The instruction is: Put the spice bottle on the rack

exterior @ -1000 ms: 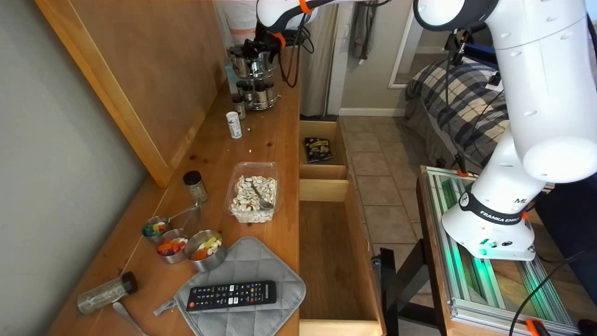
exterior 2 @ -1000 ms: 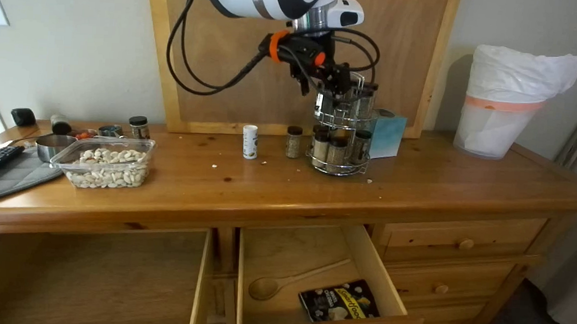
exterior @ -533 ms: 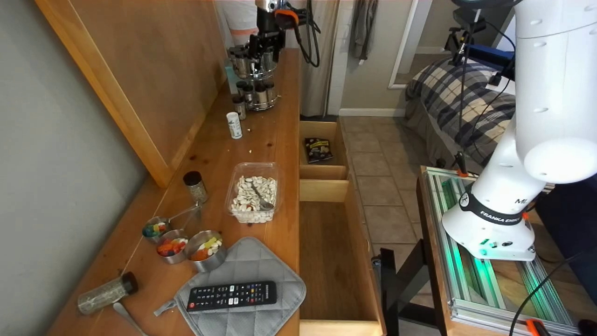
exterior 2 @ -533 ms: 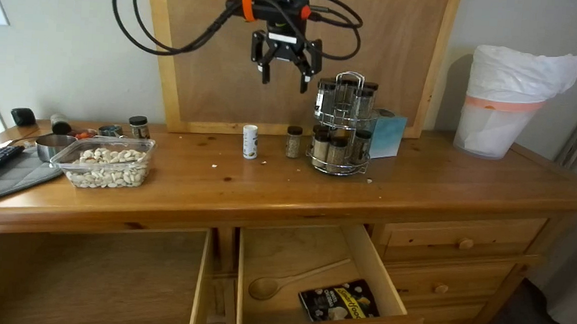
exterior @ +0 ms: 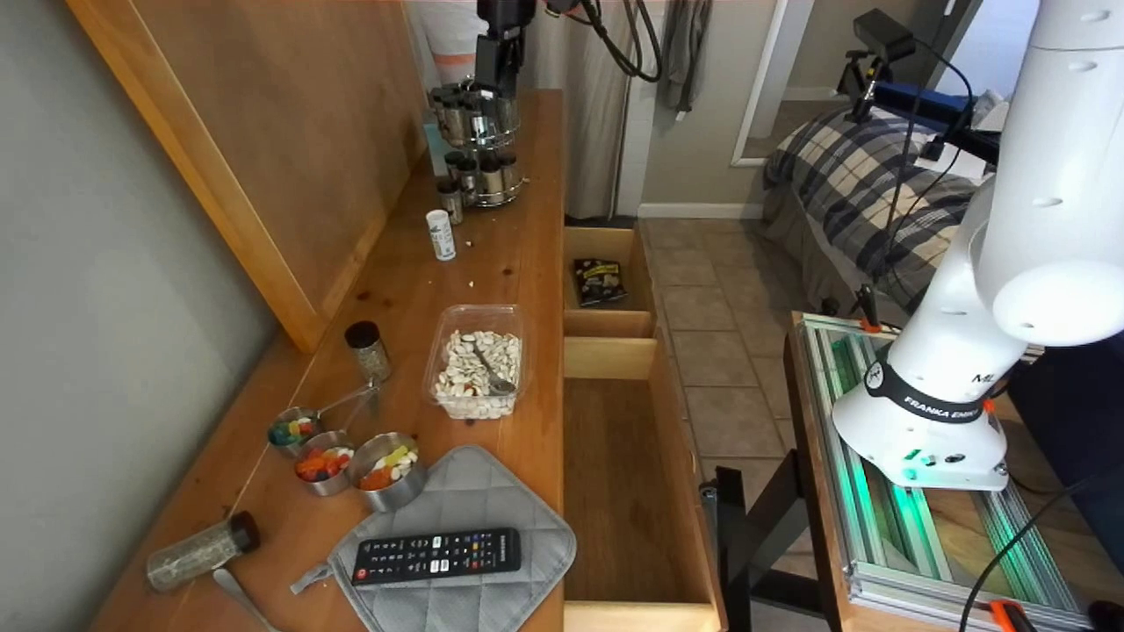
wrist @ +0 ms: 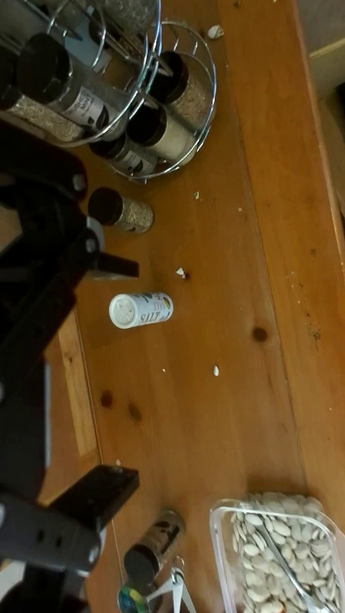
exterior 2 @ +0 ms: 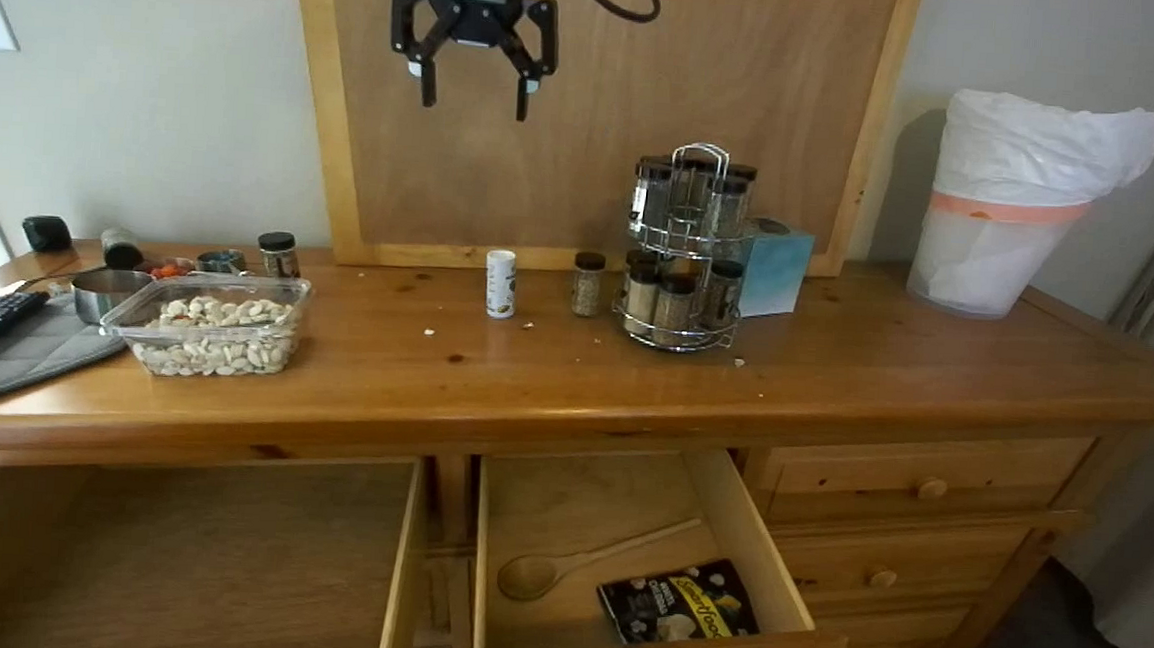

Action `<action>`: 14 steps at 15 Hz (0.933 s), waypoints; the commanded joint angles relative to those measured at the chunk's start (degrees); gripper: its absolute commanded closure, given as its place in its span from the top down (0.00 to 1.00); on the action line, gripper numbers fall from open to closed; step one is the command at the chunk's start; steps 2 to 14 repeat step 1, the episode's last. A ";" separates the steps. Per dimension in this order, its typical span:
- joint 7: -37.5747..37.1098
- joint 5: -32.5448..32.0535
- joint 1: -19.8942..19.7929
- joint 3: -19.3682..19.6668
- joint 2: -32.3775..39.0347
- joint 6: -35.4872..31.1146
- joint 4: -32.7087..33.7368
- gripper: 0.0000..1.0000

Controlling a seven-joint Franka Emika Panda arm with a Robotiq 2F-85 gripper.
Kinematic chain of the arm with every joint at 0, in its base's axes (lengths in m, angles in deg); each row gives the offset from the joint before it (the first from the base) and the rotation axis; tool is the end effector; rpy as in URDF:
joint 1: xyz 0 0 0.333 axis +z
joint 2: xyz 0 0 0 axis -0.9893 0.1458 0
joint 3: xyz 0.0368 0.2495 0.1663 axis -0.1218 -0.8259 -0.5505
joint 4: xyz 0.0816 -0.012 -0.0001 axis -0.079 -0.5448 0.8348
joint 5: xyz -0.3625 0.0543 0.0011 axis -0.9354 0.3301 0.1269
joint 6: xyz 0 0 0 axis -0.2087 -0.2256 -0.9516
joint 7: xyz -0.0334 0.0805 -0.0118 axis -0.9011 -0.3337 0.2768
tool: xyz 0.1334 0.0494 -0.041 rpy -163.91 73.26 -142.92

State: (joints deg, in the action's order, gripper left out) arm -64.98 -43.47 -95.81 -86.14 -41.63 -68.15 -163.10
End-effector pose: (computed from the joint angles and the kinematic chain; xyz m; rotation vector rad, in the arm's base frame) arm 0.6027 -0.1798 0.4784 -3.1001 -0.0697 -0.2129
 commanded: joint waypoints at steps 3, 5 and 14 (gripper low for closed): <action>1.07 0.28 0.67 0.72 -0.68 0.46 -0.31 1.00; 1.07 0.28 0.67 0.72 -0.68 0.46 -0.31 1.00; 1.07 0.28 0.67 0.72 -0.68 0.46 -0.31 1.00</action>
